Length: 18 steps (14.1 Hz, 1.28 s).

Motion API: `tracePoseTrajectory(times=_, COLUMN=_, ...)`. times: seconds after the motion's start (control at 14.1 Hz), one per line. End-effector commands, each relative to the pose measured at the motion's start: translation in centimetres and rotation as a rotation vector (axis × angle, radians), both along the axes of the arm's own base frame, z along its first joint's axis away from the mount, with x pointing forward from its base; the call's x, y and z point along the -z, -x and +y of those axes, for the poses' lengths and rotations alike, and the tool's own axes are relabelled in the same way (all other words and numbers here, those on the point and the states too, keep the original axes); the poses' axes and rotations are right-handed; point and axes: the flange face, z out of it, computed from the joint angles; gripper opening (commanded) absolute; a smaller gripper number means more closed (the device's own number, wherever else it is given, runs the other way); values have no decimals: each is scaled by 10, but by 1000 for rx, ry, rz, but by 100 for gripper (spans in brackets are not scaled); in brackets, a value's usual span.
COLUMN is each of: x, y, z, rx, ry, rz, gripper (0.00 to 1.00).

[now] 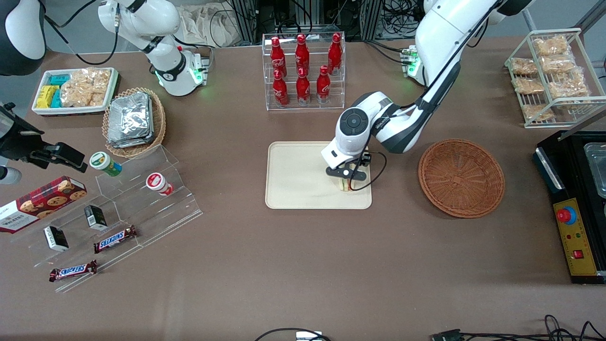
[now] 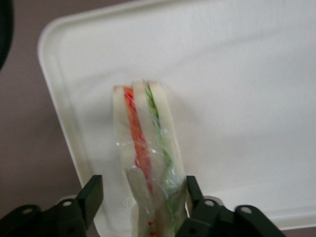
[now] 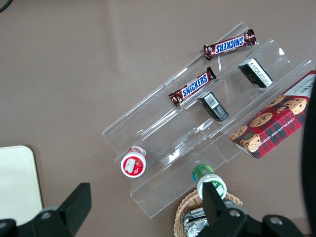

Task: Place sandwich from basket to tray

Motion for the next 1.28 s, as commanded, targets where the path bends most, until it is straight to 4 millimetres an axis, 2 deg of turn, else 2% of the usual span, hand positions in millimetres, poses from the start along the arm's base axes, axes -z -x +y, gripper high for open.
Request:
tracePoseTrajectory(times=0.0, x=-46, y=-31, z=11, rx=-60, ry=-29, rz=-17, gripper=100)
tracePoseTrajectory(times=0.14, x=-72, y=-48, z=13, rx=-92, ry=-39, rz=2, gripper=100)
tracePoseTrajectory(times=0.28, x=-90, y=-77, z=46, rx=-169, ry=-34, rz=-11, gripper=100)
tracePoseTrajectory(times=0.43, x=-117, y=-88, z=70, rx=-233, ry=-18, rz=-27, gripper=100)
tracePoseTrajectory(times=0.57, x=-129, y=-104, z=110, rx=-304, ry=-32, rz=-20, gripper=100)
tracePoseTrajectory(times=0.85, x=-163, y=-117, z=163, rx=-360, ry=-39, rz=-33, gripper=100)
tracePoseTrajectory(times=0.99, x=-180, y=-117, z=182, rx=-327, ry=-16, rz=-9, gripper=100)
tracePoseTrajectory(times=1.2, x=-211, y=-121, z=225, rx=-286, ry=-37, rz=48, gripper=100)
